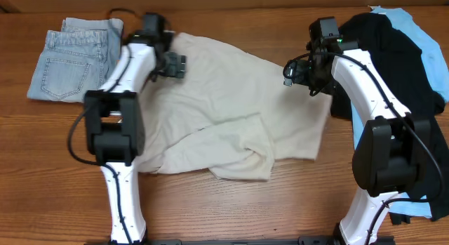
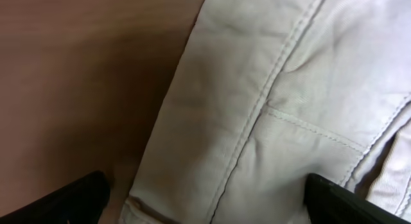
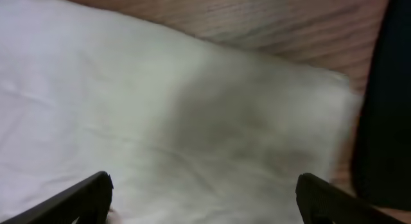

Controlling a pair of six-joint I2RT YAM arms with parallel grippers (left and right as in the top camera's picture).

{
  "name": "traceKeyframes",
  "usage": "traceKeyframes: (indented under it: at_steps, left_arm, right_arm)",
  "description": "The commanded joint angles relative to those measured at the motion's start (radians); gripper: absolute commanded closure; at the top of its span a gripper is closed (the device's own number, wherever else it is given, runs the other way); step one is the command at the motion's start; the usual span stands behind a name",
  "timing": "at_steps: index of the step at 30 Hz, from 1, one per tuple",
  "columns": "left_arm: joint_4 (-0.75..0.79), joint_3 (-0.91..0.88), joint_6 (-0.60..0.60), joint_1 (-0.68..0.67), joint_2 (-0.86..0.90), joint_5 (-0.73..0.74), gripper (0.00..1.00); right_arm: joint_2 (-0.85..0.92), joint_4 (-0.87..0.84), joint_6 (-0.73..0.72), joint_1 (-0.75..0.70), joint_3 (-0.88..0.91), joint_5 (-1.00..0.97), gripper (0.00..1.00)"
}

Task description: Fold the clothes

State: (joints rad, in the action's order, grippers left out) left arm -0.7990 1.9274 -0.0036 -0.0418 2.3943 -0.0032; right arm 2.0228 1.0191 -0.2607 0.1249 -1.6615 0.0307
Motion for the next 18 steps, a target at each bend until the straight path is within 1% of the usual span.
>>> traceKeyframes:
  at_steps: [1, 2, 6, 8, 11, 15, 18]
  left_arm:
    - [-0.097, -0.060, -0.076, 0.122, 0.117, -0.130, 0.00]
    - [-0.113, -0.060, -0.076, 0.136, 0.117, -0.105, 0.00]
    - [-0.163, -0.059, -0.076, 0.174, 0.117, -0.035, 0.00]
    - [-0.182, -0.057, -0.066, 0.177, 0.117, -0.021, 0.00]
    - [-0.219, -0.032, -0.016, 0.172, 0.117, -0.022, 0.00]
    - [-0.337, 0.103, -0.011, 0.169, 0.117, -0.010, 0.00]
    - [-0.468, 0.275, -0.011, 0.172, 0.117, 0.002, 0.00]
  right_arm:
    - [-0.014, -0.069, 0.006, -0.003, 0.010, -0.092, 0.05]
    - [-0.014, -0.105, 0.007, -0.005, 0.018, -0.107, 0.05]
    - [-0.006, -0.219, 0.091, -0.015, 0.038, -0.105, 0.05]
    - [0.005, -0.246, 0.137, -0.017, 0.039, -0.097, 0.05]
    - [0.023, -0.246, 0.192, -0.020, 0.039, -0.051, 0.05]
    - [0.014, -0.197, 0.203, -0.021, 0.036, 0.069, 0.05]
    - [-0.007, -0.143, 0.221, -0.021, 0.027, 0.224, 0.05]
